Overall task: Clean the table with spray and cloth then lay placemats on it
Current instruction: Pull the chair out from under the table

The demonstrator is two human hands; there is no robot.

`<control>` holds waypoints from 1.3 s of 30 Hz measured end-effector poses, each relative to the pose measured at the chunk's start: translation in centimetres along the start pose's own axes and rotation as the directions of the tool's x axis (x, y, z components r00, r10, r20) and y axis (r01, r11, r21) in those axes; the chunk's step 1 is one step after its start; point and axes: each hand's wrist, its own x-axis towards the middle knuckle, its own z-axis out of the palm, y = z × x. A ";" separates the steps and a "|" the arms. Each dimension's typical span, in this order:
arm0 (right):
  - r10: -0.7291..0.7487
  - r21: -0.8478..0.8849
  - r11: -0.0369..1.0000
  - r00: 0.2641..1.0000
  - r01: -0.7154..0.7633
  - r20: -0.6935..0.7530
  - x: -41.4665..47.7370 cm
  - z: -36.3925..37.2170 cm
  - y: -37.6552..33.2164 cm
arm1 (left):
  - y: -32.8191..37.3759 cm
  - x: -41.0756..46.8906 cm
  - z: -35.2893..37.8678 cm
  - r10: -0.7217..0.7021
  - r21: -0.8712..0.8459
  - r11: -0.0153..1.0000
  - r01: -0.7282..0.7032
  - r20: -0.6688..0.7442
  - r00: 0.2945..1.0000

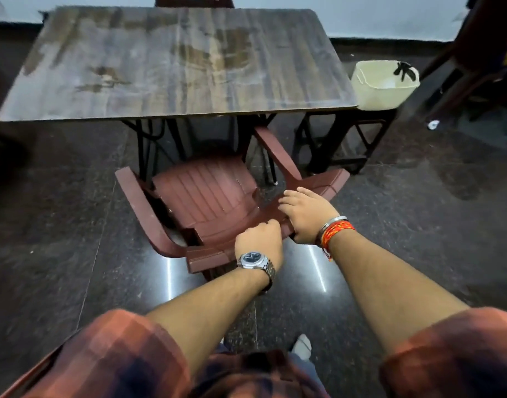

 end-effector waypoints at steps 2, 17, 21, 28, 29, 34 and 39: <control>-0.060 -0.046 0.997 0.998 0.061 0.022 0.6 -0.7 0.5 | 0.5 0.4 0.0 -0.042 0.023 0.999 0.043 -0.029 0.999; -0.132 0.115 0.984 0.989 0.139 -0.070 -1.7 -0.9 -4.4 | -3.6 -2.4 0.2 -0.011 0.250 0.968 0.012 -0.003 1.000; -0.220 0.171 0.956 0.968 0.238 -0.118 -1.5 -1.5 -7.7 | -7.7 -3.9 0.4 -0.015 0.254 0.967 0.023 -0.036 0.999; -0.187 0.176 0.963 0.976 0.204 -0.110 1.4 -2.6 -8.2 | -10.0 -1.4 0.1 -0.033 0.281 0.959 0.046 -0.051 0.998; -0.171 0.182 0.965 0.980 0.187 -0.103 2.0 -2.7 -8.3 | -10.5 -0.9 -0.1 -0.025 0.286 0.958 0.038 -0.049 0.998; -0.087 0.210 0.972 0.991 0.107 -0.099 5.3 -3.7 -8.9 | -13.2 1.5 -1.2 0.045 0.289 0.957 -0.029 -0.050 0.998; -0.056 0.215 0.973 0.990 0.083 -0.128 8.6 -4.6 -9.9 | -16.4 3.9 -2.2 0.081 0.307 0.949 -0.065 -0.038 0.996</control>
